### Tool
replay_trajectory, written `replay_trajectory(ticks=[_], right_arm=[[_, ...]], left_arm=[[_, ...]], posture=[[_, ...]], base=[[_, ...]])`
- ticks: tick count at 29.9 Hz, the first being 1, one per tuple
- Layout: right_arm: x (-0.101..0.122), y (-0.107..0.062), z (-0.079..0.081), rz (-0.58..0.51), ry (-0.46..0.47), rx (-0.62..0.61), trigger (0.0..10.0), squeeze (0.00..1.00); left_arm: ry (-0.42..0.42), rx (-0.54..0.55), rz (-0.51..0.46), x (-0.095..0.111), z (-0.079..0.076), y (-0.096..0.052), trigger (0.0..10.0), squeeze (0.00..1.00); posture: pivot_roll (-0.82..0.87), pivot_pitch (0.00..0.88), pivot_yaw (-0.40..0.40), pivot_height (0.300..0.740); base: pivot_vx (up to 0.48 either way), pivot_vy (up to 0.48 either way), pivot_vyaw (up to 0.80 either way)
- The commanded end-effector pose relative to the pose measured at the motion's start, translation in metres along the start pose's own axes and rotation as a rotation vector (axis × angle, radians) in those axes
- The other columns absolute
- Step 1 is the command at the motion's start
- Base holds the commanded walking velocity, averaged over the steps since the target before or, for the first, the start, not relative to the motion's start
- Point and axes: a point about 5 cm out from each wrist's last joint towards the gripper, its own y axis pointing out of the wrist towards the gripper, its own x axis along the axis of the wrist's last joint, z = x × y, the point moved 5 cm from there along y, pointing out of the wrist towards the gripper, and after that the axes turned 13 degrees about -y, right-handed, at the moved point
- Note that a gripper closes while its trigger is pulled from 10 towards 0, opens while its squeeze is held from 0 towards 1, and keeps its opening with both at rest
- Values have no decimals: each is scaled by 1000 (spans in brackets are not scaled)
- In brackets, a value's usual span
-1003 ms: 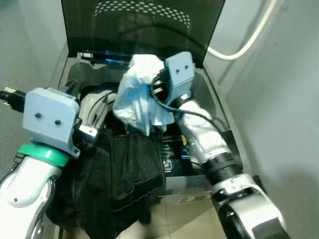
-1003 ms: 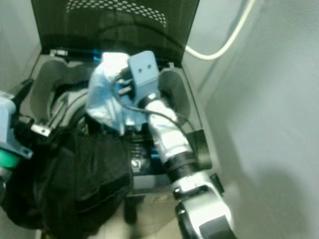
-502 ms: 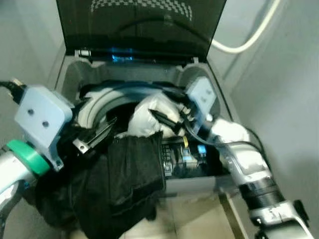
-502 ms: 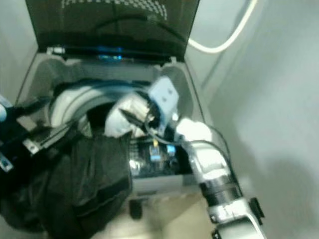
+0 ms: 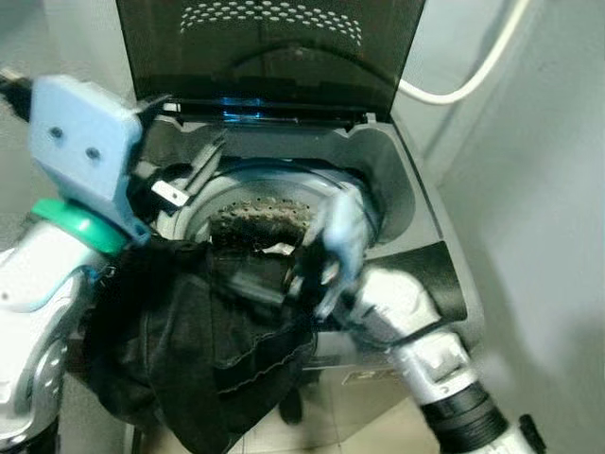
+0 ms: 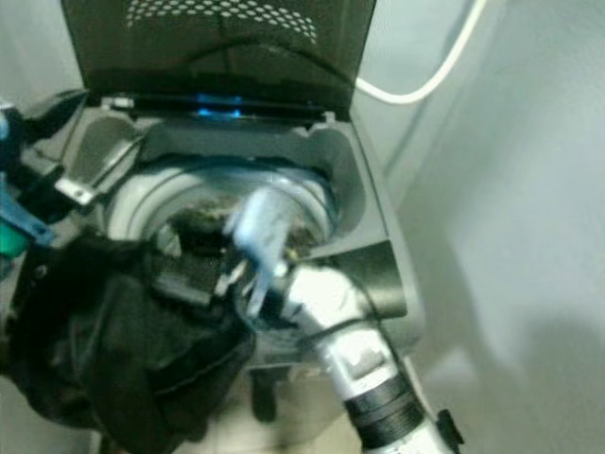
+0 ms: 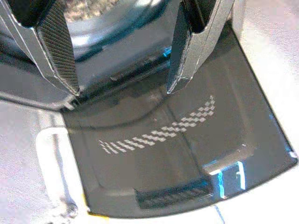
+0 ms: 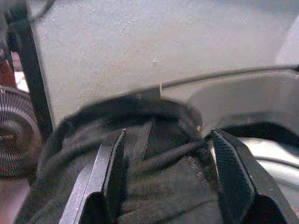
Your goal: Clothes washing
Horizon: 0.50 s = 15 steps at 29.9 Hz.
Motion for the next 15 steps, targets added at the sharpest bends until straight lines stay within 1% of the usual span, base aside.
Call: replay_trajectory(ticks=[1, 2, 3, 4, 5, 6, 7, 8, 11, 12, 13, 15], right_arm=[[-8, 7, 14, 36, -35, 45, 10000, 0], [-14, 12, 25, 62, -62, 80, 10000, 0], [-14, 12, 25, 62, -62, 80, 10000, 0], [-22, 18, 38, 116, -151, 116, 10000, 0], [-22, 18, 38, 116, -151, 116, 10000, 0], [-23, 19, 40, 128, -174, 126, 10000, 0], [-23, 19, 39, 145, -220, 122, 10000, 0], [-23, 20, 38, 150, -236, 119, 10000, 0], [-24, 20, 37, 153, -248, 116, 10000, 0], [-31, 14, 43, 202, -316, 191, 10000, 0], [-34, 12, 45, 223, -347, 220, 10000, 0], [-36, 10, 46, 235, -356, 236, 10000, 0]], left_arm=[[-3, 4, -25, 4, 1, 3, 10000, 0], [-12, -2, -32, 6, 1, 5, 10000, 0], [-12, -2, -32, 6, 1, 5, 10000, 0], [-21, -11, -22, 3, 1, 5, 10000, 0], [-21, -11, -22, 3, 1, 5, 10000, 0], [-21, -14, -14, 0, -1, 5, 10000, 0], [-21, -19, -7, -3, -3, 5, 10000, 0], [-22, -20, -5, -5, -4, 5, 10000, 0], [-22, -19, -6, -6, -5, 6, 10000, 0], [-28, -14, -2, -8, -5, 7, 10000, 0], [-30, -12, -1, -9, -5, 7, 10000, 0], [-32, -11, 1, -10, -5, 8, 10000, 0]], posture=[[183, 92, -3, 740], [183, 92, -2, 740], [183, 92, -2, 740], [184, 92, -1, 740], [184, 92, -1, 740], [183, 92, -1, 740], [183, 92, -1, 740], [179, 96, 1, 740], [179, 96, 1, 740], [174, 104, 2, 740], [174, 104, 2, 740], [171, 107, 2, 740]], base=[[0, 0, 0], [0, 0, 0], [0, 0, 0], [0, 0, 0], [0, 0, 0], [0, 0, 0], [0, 0, 0], [0, 0, 0], [0, 0, 0], [0, 0, 0], [0, 0, 0], [0, 0, 0]])
